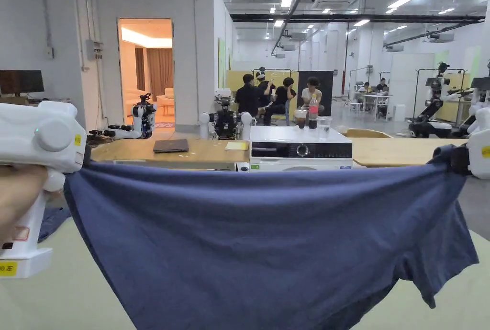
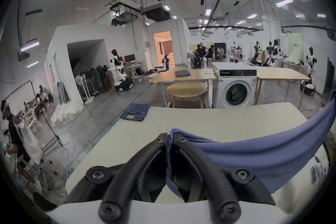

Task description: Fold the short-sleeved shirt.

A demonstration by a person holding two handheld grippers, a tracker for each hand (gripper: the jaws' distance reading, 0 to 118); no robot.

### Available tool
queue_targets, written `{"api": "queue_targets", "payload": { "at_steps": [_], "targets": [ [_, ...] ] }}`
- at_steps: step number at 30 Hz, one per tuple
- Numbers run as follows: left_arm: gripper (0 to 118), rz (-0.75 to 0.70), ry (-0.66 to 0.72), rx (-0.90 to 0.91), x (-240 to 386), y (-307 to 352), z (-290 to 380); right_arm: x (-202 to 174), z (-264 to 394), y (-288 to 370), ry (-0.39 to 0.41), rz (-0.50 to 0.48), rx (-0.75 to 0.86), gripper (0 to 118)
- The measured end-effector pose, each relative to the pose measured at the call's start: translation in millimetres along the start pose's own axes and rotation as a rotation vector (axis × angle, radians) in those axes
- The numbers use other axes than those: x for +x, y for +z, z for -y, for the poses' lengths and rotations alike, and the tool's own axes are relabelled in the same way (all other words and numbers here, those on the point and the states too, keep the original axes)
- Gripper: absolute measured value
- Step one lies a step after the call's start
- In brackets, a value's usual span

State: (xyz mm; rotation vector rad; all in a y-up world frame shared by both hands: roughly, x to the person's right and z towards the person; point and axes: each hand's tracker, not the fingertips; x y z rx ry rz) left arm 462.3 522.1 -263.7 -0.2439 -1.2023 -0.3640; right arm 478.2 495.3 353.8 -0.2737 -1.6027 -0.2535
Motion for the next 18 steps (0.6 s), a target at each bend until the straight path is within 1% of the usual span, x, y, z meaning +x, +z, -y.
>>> {"api": "queue_targets", "payload": {
  "at_steps": [2, 4, 8, 11, 14, 16, 18],
  "targets": [
    [0, -0.028, -0.012, 0.004, 7.0, -15.8, -12.2, -18.1, -47.4, -34.5, 0.011, 0.015, 0.004, 2],
    [0, -0.044, -0.021, 0.007, 12.5, -31.2, -22.6, -25.7, -58.9, -50.0, 0.032, 0.042, 0.002, 2],
    [0, -0.075, -0.044, 0.019, 25.4, -63.1, -30.8, -34.7, -68.0, -87.9, 0.024, 0.061, 0.007, 2],
    [0, -0.084, -0.026, 0.021, 32.5, -88.9, -24.7, -44.6, -57.8, -114.0, 0.025, 0.076, -0.013, 2],
    [0, -0.139, -0.122, 0.003, 44.9, -112.9, -9.6, -49.9, -40.0, -136.6, 0.034, 0.081, -0.05, 2],
    [0, -0.111, -0.089, -0.013, 49.9, -125.0, 8.5, -52.9, -18.3, -147.4, 0.023, 0.076, -0.066, 2],
    [0, -0.088, -0.097, -0.041, 56.6, -136.4, 32.4, -50.7, 2.8, -164.7, 0.043, 0.081, -0.106, 2]
  ]
}}
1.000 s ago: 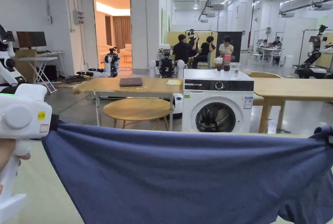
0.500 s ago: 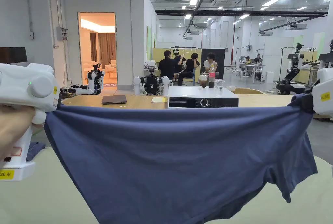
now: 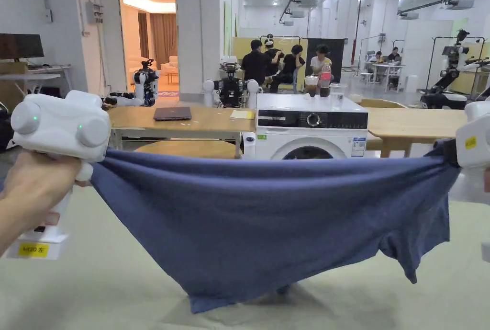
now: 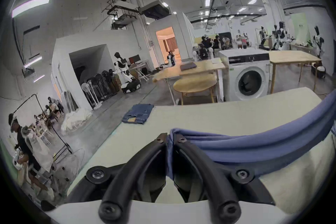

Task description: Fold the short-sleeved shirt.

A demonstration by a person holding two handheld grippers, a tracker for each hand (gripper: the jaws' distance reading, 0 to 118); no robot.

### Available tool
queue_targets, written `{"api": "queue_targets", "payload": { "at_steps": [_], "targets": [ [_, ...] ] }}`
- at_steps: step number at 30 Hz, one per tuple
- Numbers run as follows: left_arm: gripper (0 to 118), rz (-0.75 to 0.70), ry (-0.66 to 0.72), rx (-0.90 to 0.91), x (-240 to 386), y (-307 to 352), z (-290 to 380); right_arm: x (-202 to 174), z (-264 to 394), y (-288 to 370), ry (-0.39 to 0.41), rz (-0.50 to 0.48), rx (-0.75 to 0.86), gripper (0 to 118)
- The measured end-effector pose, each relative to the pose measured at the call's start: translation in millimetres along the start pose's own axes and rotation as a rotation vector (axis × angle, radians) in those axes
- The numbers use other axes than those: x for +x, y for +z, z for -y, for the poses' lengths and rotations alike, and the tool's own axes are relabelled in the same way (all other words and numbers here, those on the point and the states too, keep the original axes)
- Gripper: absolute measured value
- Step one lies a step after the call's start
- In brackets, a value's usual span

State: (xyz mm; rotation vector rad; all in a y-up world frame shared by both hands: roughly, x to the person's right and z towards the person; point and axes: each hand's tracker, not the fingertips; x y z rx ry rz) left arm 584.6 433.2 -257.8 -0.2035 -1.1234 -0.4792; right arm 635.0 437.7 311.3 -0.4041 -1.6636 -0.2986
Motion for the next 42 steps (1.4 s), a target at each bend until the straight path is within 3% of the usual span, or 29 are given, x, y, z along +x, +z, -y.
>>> {"api": "queue_targets", "payload": {
  "at_steps": [10, 23, 30, 38, 42],
  "targets": [
    [0, 0.102, 0.028, -0.151, 13.9, -5.6, 106.8, 19.4, 116.8, 6.3, -0.052, -0.021, -0.133, 2],
    [0, 0.182, 0.024, -0.203, -31.5, 126.2, 274.0, 68.0, 283.5, 162.2, -0.144, -0.115, -0.192, 2],
    [0, 0.225, 0.147, -0.268, -56.5, 183.2, 342.1, 91.1, 358.6, 237.9, -0.178, -0.108, -0.213, 2],
    [0, 0.252, 0.141, -0.345, -54.2, 194.5, 383.9, 101.2, 398.1, 245.9, -0.2, -0.087, -0.275, 2],
    [0, 0.265, 0.155, -0.372, -53.7, 191.3, 392.4, 95.7, 401.4, 238.9, -0.167, -0.072, -0.282, 2]
  ]
}}
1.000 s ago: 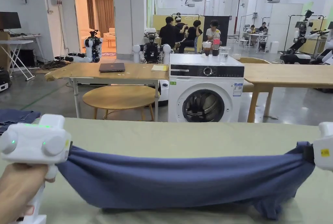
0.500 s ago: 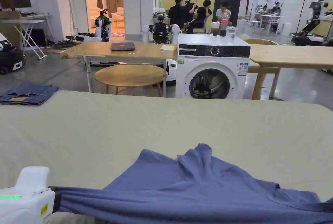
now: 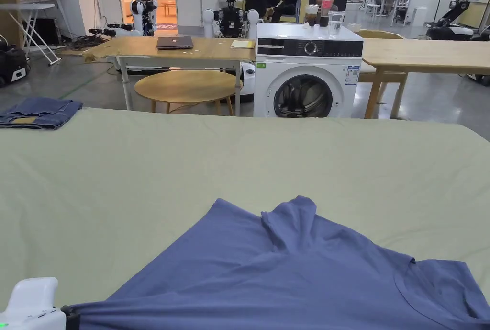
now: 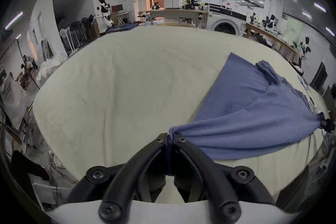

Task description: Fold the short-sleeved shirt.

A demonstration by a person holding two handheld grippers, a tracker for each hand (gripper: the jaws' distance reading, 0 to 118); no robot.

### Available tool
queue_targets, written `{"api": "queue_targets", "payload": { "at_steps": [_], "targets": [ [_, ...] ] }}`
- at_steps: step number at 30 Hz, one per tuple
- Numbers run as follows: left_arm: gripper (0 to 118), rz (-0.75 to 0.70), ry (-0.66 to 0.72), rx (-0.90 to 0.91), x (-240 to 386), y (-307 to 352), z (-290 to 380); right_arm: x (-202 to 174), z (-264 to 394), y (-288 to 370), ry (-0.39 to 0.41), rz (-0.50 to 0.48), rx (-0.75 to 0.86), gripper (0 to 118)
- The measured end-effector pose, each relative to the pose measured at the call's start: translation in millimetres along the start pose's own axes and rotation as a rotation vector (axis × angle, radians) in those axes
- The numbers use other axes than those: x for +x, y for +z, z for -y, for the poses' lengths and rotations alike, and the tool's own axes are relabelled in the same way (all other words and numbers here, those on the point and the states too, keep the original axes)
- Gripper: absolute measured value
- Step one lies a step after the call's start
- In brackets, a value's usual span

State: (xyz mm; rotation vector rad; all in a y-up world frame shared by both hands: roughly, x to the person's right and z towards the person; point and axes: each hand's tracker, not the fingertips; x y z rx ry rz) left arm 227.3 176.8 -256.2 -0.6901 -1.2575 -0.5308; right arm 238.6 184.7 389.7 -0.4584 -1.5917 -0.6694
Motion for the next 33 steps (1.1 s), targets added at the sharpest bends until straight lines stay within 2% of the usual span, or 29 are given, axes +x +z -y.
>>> {"api": "queue_targets", "payload": {
  "at_steps": [2, 3, 4, 5, 6, 7, 8, 11, 12, 13, 14, 15, 18, 19, 21, 26, 32, 33],
  "targets": [
    [0, 0.014, 0.009, -0.006, -0.5, 0.0, 1.5, 0.0, 1.1, -1.3, 0.004, 0.007, -0.003, 6],
    [0, 0.042, 0.008, -0.002, -1.4, 0.1, 2.3, -0.5, 0.7, -1.9, 0.007, 0.007, -0.011, 18],
    [6, 0.059, 0.007, -0.002, -1.5, 1.7, 3.6, -2.0, 1.0, -1.9, 0.003, 0.021, -0.018, 47],
    [36, 0.062, 0.008, -0.002, -2.0, 2.4, 4.2, -2.8, 1.4, -2.5, 0.001, 0.024, -0.024, 99],
    [77, 0.069, 0.006, 0.0, -2.4, 2.7, 4.7, -5.3, 4.7, -1.4, 0.004, 0.029, -0.029, 118],
    [106, 0.069, 0.003, -0.002, -1.4, 2.6, 5.9, -10.8, 7.9, 4.2, 0.02, 0.051, 0.012, 117],
    [110, 0.042, 0.001, 0.008, -0.6, 5.0, 8.5, -18.3, 8.8, 6.4, 0.03, 0.021, 0.006, 117],
    [107, 0.013, -0.001, 0.047, 1.9, 16.6, 13.6, -38.3, 18.6, 21.2, 0.103, 0.007, 0.046, 116],
    [93, 0.013, 0.01, 0.056, 2.7, 22.5, 17.2, -48.4, 22.5, 26.2, 0.123, -0.007, 0.055, 110],
    [57, 0.015, 0.021, 0.068, 4.2, 29.1, 20.8, -58.9, 25.3, 31.0, 0.137, -0.018, 0.063, 92],
    [0, 0.016, 0.017, 0.066, 6.2, 34.4, 24.0, -67.9, 27.9, 36.5, 0.147, -0.033, 0.084, 43],
    [0, 0.013, 0.019, 0.071, 8.1, 38.0, 29.1, -76.6, 31.5, 41.5, 0.14, -0.057, 0.104, 0],
    [0, 0.029, 0.053, 0.048, 4.8, 47.5, 39.8, -111.6, 40.7, 52.0, 0.127, -0.113, 0.12, 0],
    [0, 0.058, 0.064, 0.024, 3.2, 49.1, 43.7, -122.1, 43.3, 54.8, 0.126, -0.164, 0.107, 0],
    [0, 0.032, 0.056, 0.009, 2.0, 49.4, 48.6, -141.7, 51.0, 57.6, 0.133, -0.168, 0.13, 0],
    [0, 0.013, 0.061, -0.026, -6.1, 32.5, 50.9, -165.8, 58.5, 44.4, 0.199, -0.207, 0.138, 0],
    [1, -0.008, 0.067, -0.057, -25.1, 9.1, 22.3, -184.3, 66.1, 36.0, 0.205, -0.255, 0.113, 0],
    [21, -0.011, 0.061, -0.064, -27.6, 2.8, 16.1, -184.8, 66.3, 33.3, 0.214, -0.257, 0.105, 0]
  ]
}}
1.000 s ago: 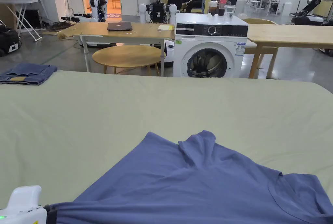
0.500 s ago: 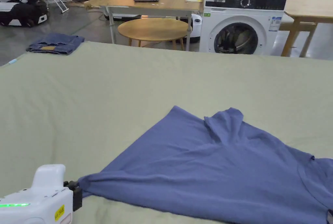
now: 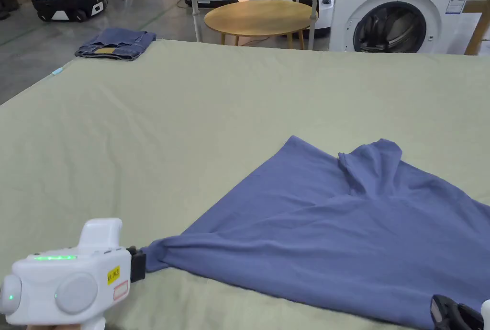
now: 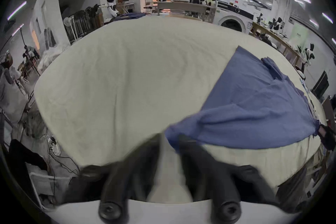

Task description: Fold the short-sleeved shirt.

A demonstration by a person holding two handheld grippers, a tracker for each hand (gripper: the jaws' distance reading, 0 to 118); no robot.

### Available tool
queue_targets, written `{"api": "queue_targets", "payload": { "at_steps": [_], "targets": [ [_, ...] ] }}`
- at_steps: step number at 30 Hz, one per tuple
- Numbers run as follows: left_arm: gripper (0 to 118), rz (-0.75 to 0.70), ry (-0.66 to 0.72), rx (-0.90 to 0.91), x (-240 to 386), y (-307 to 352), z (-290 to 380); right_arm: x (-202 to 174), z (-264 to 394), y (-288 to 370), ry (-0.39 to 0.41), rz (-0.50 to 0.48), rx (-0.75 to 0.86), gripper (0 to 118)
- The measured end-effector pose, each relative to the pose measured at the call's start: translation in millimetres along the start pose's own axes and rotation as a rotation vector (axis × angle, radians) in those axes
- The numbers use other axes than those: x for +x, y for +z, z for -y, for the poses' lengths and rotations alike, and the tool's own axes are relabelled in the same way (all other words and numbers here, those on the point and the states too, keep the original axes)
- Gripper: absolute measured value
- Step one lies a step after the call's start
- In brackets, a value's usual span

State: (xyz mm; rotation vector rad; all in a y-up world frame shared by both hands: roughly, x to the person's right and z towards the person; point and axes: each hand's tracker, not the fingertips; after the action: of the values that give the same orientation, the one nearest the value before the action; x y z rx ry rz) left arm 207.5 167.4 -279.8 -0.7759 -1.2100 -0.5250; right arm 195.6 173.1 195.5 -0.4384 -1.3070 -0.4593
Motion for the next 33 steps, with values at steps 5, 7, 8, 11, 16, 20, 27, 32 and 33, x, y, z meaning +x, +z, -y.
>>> {"api": "queue_targets", "payload": {
  "at_steps": [5, 7, 8, 11, 16, 20, 27, 32, 33],
  "targets": [
    [112, -0.02, -0.061, -0.086, -2.3, -38.4, -21.8, -10.4, 0.8, -2.7, 0.011, -0.029, -0.017, 0],
    [112, -0.009, -0.083, -0.117, 1.0, -53.7, -25.6, -12.0, 2.8, -4.2, 0.022, -0.026, -0.021, 0],
    [111, -0.007, -0.089, -0.119, 3.6, -57.5, -27.4, -12.0, 3.5, -5.8, 0.023, -0.028, -0.028, 0],
    [80, 0.041, -0.126, -0.149, 13.9, -58.5, -25.2, -9.1, 4.4, -10.8, 0.021, -0.026, -0.044, 0],
    [0, 0.069, -0.195, -0.113, 26.9, -38.1, -25.7, -1.9, -0.9, -22.1, 0.002, -0.022, -0.066, 0],
    [0, 0.1, -0.149, -0.112, 24.2, -34.2, -26.3, 11.3, -24.2, -41.3, 0.012, -0.006, -0.077, 0],
    [0, 0.103, -0.136, -0.099, 28.1, -29.8, -24.3, 73.3, -109.6, -136.9, 0.038, 0.052, -0.101, 0],
    [0, 0.106, -0.128, -0.11, 31.8, -32.7, -24.1, 106.0, -168.9, -219.8, 0.093, 0.063, -0.205, 0],
    [0, 0.106, -0.123, -0.109, 32.3, -32.8, -23.6, 110.2, -176.8, -233.7, 0.113, 0.058, -0.226, 0]
  ]
}}
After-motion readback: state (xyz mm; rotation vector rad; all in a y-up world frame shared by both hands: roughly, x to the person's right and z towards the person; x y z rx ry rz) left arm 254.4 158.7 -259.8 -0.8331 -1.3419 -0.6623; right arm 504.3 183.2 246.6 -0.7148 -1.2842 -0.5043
